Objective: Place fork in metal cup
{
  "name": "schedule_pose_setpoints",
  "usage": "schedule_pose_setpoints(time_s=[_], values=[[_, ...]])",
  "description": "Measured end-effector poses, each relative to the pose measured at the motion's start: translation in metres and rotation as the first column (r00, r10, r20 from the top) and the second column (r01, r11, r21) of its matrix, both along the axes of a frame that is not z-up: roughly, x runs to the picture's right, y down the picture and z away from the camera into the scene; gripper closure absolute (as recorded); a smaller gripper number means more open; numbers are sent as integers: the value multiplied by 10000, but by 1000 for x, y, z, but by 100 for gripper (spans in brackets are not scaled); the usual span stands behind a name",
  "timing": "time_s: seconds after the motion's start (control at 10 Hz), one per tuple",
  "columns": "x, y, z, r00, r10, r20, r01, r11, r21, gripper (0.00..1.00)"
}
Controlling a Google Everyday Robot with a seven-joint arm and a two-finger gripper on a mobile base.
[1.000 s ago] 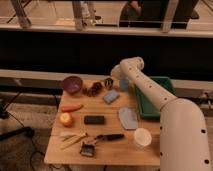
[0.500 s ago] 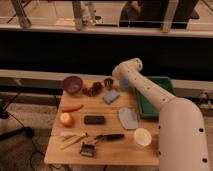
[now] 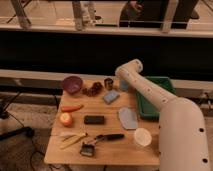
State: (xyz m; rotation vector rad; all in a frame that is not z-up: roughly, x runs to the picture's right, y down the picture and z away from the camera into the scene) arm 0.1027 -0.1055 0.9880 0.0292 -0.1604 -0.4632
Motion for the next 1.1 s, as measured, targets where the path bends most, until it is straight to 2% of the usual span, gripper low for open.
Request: schedule_pose_setpoints(time_s=[0.2,0.6,0.9,1.1], values=[[-2,-7,-5,9998,-200,-37,201,9994,278,100],[-7,-10,-7,9985,-535,-150,543,9966,619,100],[-10,-11,-5,9995,-301,116,295,9984,485,100],[-25,-17,-9,9978,131,655,-145,9997,204,100]])
